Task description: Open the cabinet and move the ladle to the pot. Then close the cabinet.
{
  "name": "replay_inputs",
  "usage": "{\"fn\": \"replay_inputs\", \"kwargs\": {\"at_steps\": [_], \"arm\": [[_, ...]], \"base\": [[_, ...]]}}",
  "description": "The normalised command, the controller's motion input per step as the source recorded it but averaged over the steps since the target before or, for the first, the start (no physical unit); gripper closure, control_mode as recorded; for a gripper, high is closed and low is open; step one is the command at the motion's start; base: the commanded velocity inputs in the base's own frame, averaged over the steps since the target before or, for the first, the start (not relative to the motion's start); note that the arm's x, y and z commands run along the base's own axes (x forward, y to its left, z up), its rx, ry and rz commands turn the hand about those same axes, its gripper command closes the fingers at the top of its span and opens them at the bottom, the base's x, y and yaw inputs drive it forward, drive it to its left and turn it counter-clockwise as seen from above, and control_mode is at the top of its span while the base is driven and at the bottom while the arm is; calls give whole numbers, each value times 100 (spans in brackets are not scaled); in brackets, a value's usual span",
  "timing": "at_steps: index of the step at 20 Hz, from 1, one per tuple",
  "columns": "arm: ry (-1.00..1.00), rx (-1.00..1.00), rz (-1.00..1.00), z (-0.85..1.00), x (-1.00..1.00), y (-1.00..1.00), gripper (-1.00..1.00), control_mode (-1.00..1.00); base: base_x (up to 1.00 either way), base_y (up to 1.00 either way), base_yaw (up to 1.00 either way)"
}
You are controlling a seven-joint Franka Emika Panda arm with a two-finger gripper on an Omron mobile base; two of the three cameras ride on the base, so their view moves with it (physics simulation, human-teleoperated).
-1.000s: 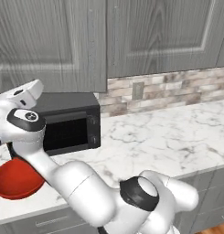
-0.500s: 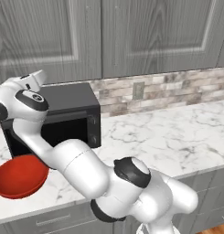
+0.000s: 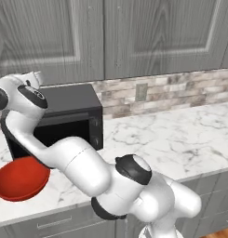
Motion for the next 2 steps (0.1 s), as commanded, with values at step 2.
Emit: {"fn": "replay_inputs", "kwargs": {"at_steps": [2], "arm": [[13, 11, 5, 43, 0, -35, -100, -100]], "base": [[0, 0, 0]]}}
